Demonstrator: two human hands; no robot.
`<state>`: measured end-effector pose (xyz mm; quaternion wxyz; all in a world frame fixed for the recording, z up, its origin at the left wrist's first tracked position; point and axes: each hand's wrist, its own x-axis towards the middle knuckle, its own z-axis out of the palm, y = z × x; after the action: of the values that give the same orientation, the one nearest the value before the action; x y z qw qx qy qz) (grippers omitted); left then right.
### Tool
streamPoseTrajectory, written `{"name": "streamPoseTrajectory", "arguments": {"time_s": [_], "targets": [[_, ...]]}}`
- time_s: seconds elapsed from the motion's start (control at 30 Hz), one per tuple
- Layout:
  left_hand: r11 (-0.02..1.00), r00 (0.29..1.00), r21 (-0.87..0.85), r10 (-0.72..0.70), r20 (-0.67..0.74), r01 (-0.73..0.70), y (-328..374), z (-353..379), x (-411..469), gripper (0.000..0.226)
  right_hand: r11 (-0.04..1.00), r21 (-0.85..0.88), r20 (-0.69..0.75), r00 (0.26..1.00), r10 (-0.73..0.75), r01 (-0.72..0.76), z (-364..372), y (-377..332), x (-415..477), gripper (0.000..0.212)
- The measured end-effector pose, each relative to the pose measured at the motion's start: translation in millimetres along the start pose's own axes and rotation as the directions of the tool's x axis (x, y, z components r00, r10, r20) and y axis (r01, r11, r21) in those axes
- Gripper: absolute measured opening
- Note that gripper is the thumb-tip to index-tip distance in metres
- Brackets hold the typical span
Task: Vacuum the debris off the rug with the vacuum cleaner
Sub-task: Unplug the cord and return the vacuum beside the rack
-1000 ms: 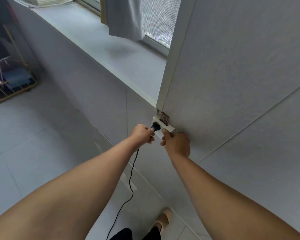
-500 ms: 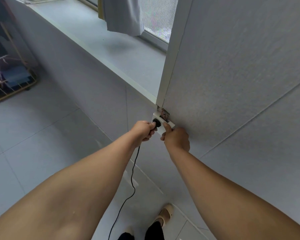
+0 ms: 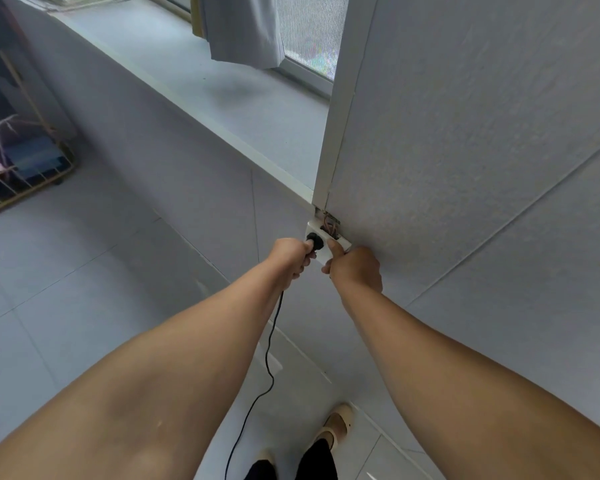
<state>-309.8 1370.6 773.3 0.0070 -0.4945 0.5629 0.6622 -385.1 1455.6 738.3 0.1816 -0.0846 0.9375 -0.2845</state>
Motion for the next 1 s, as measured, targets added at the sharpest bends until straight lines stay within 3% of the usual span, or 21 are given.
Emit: {"name": "streamPoseTrajectory", "arguments": {"time_s": [0.13,0.37,0.53,0.67,0.8,1.0], "targets": [[0.999,1.0,0.05,-0.02,-0.012,0.021,1,-2,3,0.036,0.999,0.014,0.009,0.999,0.038,-0.038,4,-1,4,0.063],[0.999,0.998,-0.022,-0.049,0.03,0.049,-2,-1,5,0.034,1.0,0.013,0.044,0.999,0.027,-0.028,-1,-4,3,0.063],[0.995,1.0,0.101,0.007,-0.026,-0.005,1,0,7,0.034,0.998,0.065,0.052,0.998,0.018,-0.021,-5,-5,0,0.06],[0.967,0.987,0.225,-0.094,-0.129,0.122,-26,-26,3,0.037,0.997,0.075,0.04,0.999,0.033,-0.036,-4,-5,-2,0.061],[0.965,0.973,0.153,-0.192,-0.131,0.211,-59,-60,-12,0.038,0.992,0.101,-0.004,0.997,0.076,-0.075,-5,-8,-16,0.059],[0.982,0.981,0.075,-0.164,-0.103,0.172,-59,-66,-21,0.036,0.975,0.177,-0.004,0.991,0.137,-0.134,3,-9,-26,0.063]]}}
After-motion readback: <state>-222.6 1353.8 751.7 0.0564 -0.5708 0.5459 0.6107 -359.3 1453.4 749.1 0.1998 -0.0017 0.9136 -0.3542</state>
